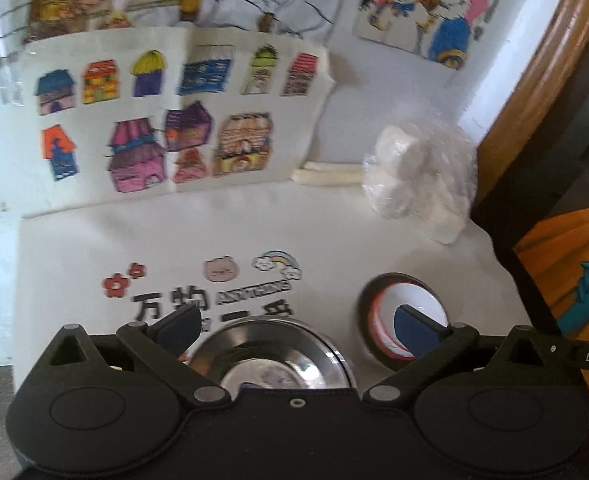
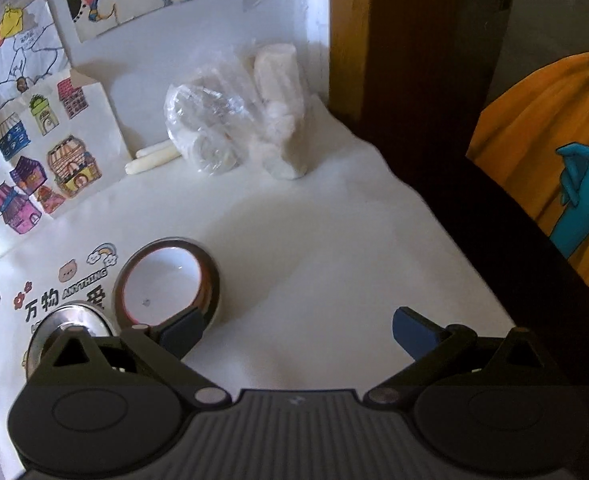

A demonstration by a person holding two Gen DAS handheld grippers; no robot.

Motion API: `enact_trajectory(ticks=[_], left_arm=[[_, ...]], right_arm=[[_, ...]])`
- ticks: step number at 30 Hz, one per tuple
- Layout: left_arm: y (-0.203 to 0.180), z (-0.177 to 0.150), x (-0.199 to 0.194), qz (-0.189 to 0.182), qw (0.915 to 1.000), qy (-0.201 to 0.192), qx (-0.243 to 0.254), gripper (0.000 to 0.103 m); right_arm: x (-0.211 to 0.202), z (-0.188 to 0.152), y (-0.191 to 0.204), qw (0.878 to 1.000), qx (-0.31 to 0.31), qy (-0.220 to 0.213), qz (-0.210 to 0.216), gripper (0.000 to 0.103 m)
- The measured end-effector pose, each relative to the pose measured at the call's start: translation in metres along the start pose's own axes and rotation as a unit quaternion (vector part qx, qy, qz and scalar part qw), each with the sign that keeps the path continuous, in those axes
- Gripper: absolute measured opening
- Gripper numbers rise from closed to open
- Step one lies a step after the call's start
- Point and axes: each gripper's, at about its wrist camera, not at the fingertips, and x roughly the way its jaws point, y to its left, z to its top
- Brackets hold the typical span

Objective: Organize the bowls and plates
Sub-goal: 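Move both grippers to the rim of the steel bowl holding white bowls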

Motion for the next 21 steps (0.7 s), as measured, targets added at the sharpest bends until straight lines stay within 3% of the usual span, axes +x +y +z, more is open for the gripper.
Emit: enact_trajectory(ticks=[8, 21], left_arm=[[0.011, -0.010, 0.002, 0.016, 0.9996, 0.011, -0.019, 0.102], [-0.011, -0.009, 0.028, 0.026, 0.9986, 0.044, 0.012, 0.102]], right_arm=[[0.006, 0.004, 0.011, 1.000, -0.015, 0.013, -0.001, 0.103], [0.017, -0.005, -0.007, 0.998, -0.008, 0.061, -0.004, 0.103]])
